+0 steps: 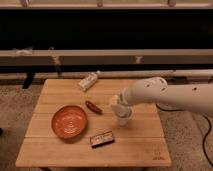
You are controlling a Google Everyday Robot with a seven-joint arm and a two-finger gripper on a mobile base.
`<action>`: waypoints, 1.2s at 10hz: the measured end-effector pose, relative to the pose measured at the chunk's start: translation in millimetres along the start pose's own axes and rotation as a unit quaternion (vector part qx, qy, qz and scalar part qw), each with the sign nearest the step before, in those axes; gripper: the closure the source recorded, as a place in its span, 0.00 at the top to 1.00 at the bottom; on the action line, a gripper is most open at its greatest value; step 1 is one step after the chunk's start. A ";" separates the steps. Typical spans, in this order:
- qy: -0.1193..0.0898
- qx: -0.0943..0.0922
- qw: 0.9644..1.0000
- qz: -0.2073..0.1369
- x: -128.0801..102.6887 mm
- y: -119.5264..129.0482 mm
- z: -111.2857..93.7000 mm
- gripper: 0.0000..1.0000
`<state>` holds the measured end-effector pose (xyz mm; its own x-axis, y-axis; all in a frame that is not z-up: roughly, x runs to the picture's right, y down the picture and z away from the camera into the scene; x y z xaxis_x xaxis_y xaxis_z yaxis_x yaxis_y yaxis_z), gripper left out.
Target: Place the white sponge in the ceramic cup
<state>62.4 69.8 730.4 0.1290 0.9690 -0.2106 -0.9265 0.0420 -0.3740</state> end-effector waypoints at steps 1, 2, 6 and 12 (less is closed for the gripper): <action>0.002 0.003 1.000 0.001 2.2 -1.6 -0.3 0.80; 0.002 0.005 1.000 0.002 4.0 -1.9 0.0 0.80; -0.001 0.010 1.000 0.005 10.4 -1.8 1.5 0.80; -0.008 0.011 1.000 -0.009 6.6 7.8 -1.7 0.80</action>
<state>56.7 76.0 724.5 0.1394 0.9720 -0.1893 -0.9317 0.0640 -0.3576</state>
